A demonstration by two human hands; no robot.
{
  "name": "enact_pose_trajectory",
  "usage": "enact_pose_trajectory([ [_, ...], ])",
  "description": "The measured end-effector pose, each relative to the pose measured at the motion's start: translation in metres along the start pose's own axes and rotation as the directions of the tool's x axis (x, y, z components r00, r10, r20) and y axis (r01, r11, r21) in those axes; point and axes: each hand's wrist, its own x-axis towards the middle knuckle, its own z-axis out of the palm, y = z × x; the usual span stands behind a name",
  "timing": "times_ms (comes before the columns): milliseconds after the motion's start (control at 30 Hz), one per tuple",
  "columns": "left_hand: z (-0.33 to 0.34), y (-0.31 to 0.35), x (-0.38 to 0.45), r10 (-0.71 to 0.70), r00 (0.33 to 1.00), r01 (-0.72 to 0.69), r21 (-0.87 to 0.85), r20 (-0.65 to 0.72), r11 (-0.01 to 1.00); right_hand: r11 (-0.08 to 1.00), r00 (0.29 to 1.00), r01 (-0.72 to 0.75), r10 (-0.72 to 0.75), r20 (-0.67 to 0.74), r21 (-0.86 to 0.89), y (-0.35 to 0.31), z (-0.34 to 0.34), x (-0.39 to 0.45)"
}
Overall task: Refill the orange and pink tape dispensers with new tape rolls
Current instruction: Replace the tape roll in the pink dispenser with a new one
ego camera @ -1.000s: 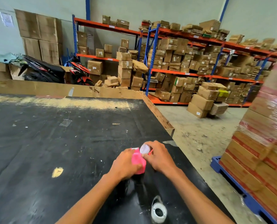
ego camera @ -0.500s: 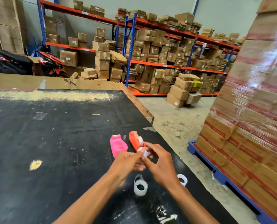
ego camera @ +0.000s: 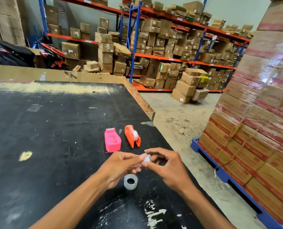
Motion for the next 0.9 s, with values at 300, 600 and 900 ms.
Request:
enact_pose_trajectory([
  [300,-0.011,-0.002,-0.014,0.074,0.959,-0.063,0.048,-0.275,0.997,0.856,0.828,0.113,0.200,0.524,-0.505,0.039,-0.011,0.014],
  [600,-0.011,-0.012,-0.031,0.160,0.881,-0.156,0.046,-0.446,0.987,0.889,0.826,0.134,0.143,0.545,-0.437,0.026,0.005,0.045],
  [900,0.004,-0.022,-0.036,0.178,0.773,-0.198,0.036,-0.609,0.980,0.891,0.803,0.122,0.170,0.572,-0.437,0.029,0.029,0.041],
])
